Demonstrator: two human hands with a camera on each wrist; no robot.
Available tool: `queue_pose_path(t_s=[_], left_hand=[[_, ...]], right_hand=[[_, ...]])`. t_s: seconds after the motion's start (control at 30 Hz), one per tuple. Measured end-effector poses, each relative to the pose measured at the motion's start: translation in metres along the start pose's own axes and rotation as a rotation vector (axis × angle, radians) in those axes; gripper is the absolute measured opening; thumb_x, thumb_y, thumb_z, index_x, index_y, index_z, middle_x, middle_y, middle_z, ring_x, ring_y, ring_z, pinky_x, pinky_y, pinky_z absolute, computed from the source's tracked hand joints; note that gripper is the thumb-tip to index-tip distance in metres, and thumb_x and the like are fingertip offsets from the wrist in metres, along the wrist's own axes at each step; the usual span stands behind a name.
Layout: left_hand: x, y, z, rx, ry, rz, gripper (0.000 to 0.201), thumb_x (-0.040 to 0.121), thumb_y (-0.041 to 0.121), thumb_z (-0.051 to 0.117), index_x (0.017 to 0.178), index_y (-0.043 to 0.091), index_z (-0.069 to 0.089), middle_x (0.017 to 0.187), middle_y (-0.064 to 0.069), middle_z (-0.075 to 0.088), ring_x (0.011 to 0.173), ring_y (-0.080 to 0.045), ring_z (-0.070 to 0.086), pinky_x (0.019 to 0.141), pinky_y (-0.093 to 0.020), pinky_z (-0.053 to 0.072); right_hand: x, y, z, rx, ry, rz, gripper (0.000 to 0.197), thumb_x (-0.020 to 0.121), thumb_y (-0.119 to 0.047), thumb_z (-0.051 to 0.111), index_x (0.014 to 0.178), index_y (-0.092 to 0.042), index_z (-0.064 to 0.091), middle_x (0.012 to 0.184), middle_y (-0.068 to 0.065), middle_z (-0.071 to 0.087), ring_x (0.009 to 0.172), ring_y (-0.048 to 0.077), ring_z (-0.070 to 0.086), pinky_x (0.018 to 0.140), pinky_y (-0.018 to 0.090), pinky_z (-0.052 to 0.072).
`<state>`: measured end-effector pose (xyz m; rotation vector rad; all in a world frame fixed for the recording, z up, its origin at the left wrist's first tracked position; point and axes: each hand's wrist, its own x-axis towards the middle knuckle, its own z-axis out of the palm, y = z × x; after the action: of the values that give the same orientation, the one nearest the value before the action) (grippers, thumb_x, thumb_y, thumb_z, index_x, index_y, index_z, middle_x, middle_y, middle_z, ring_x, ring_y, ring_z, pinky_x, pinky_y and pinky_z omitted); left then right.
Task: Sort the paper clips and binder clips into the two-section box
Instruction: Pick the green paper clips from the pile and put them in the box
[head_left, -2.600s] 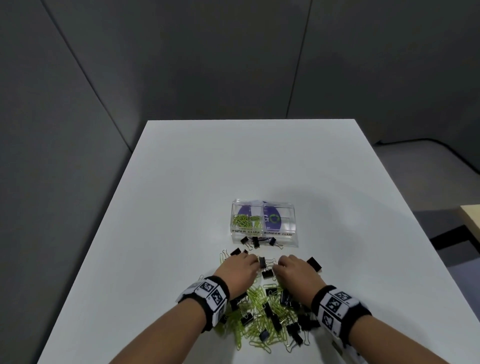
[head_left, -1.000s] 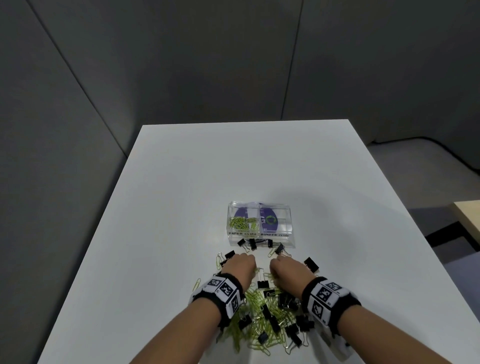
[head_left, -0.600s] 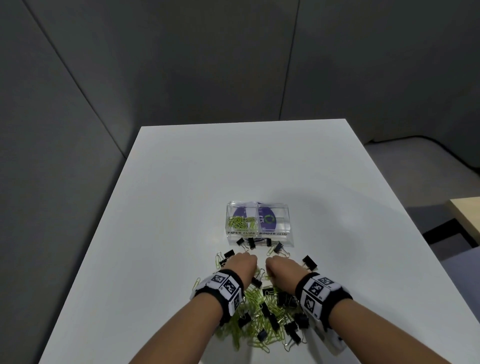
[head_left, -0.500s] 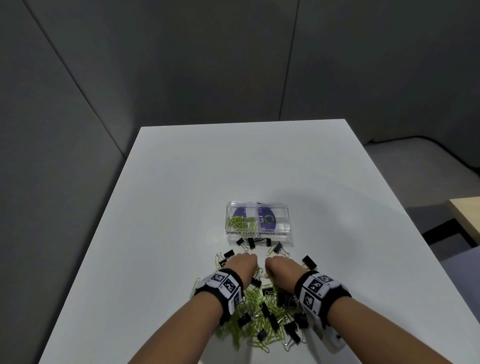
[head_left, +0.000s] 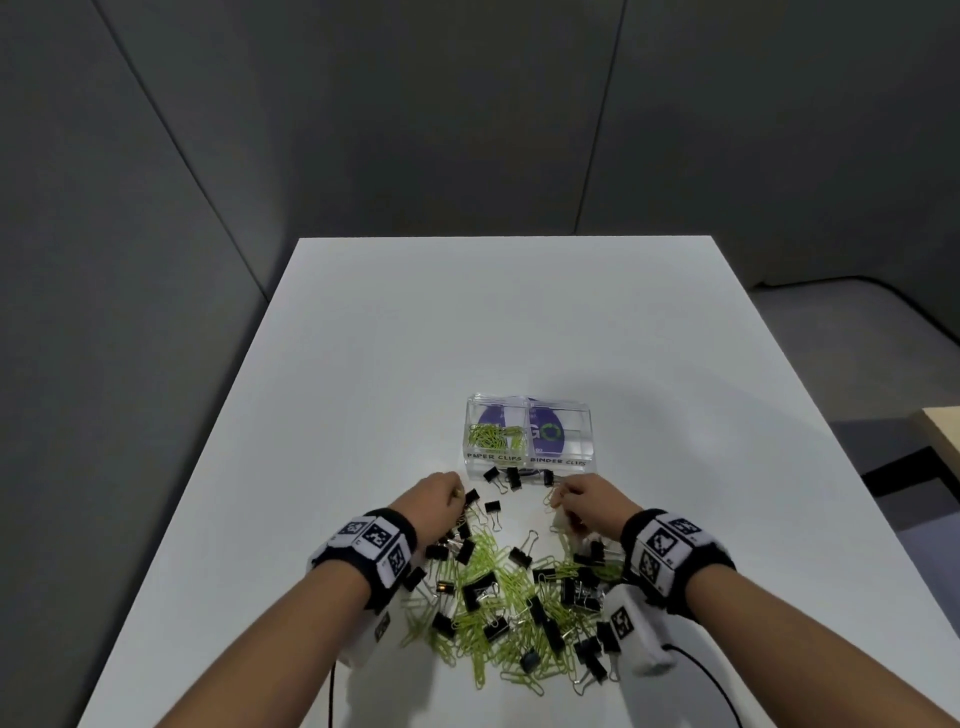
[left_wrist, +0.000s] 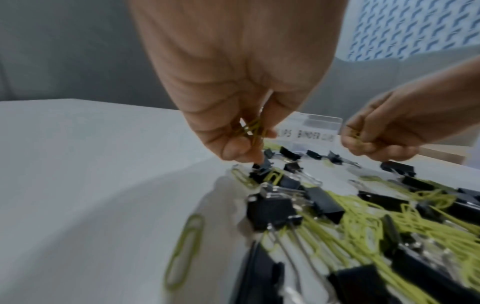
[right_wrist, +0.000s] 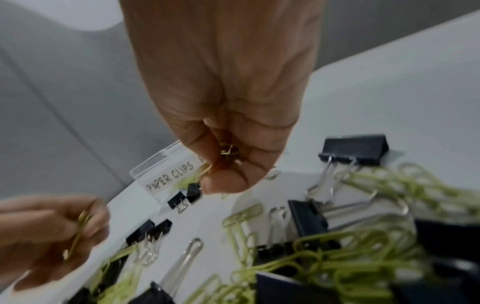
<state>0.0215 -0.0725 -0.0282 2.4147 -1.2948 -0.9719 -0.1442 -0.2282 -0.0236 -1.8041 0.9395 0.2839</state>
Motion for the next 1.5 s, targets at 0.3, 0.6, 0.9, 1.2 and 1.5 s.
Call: queue_pose_path(t_s=[0.3, 0.6, 0.9, 1.2, 1.5], left_hand=[[0.002, -0.033, 0.004, -0.014, 0.017, -0.15, 0.027, 0.102, 0.025, 0.029, 0.081, 0.014, 0.042, 0.078, 0.001, 0.05, 0.08, -0.02, 0.048, 0.073, -0.026, 0.035], [-0.005, -0.025, 0.008, 0.061, 0.055, -0.12, 0.026, 0.096, 0.015, 0.042, 0.122, 0.014, 0.042, 0.106, -0.006, 0.061, 0.077, -0.017, 0.052, 0.07, -0.026, 0.041], [-0.02, -0.007, 0.032, 0.17, 0.015, 0.0, 0.01, 0.096, 0.018, 0.039, 0.091, 0.022, 0.047, 0.089, 0.007, 0.052, 0.077, -0.013, 0.048, 0.069, -0.025, 0.04], [-0.023, 0.001, 0.02, 0.242, -0.158, -0.039, 0.052, 0.081, 0.056, 0.057, 0.116, 0.018, 0.047, 0.111, 0.0, 0.06, 0.088, -0.015, 0.053, 0.082, -0.031, 0.047], [-0.022, 0.019, 0.039, 0.4, -0.15, 0.017, 0.059, 0.075, 0.057, 0.065, 0.113, 0.014, 0.049, 0.115, -0.006, 0.058, 0.104, -0.025, 0.056, 0.084, -0.036, 0.047]], right_hand=[[0.016, 0.002, 0.01, -0.045, 0.142, -0.051, 0.024, 0.088, -0.012, 0.052, 0.067, -0.015, 0.042, 0.065, 0.0, 0.048, 0.056, 0.013, 0.045, 0.053, 0.02, 0.037], [0.009, 0.019, 0.018, -0.744, 0.192, -0.275, 0.022, 0.095, -0.012, 0.037, 0.096, -0.007, 0.058, 0.094, 0.008, 0.057, 0.078, 0.023, 0.054, 0.063, 0.028, 0.038], [-0.011, 0.032, 0.033, -0.857, 0.108, -0.344, 0.025, 0.096, -0.019, 0.036, 0.104, -0.008, 0.057, 0.104, 0.008, 0.062, 0.091, 0.025, 0.061, 0.072, 0.031, 0.048], [-0.013, 0.021, 0.011, -0.89, -0.007, -0.221, 0.052, 0.08, -0.056, 0.055, 0.11, -0.015, 0.045, 0.11, 0.003, 0.058, 0.083, 0.019, 0.053, 0.074, 0.034, 0.046], [-0.023, 0.02, 0.033, -0.989, -0.088, -0.284, 0.061, 0.076, -0.063, 0.056, 0.107, -0.012, 0.044, 0.106, 0.006, 0.058, 0.087, 0.022, 0.054, 0.077, 0.035, 0.044]])
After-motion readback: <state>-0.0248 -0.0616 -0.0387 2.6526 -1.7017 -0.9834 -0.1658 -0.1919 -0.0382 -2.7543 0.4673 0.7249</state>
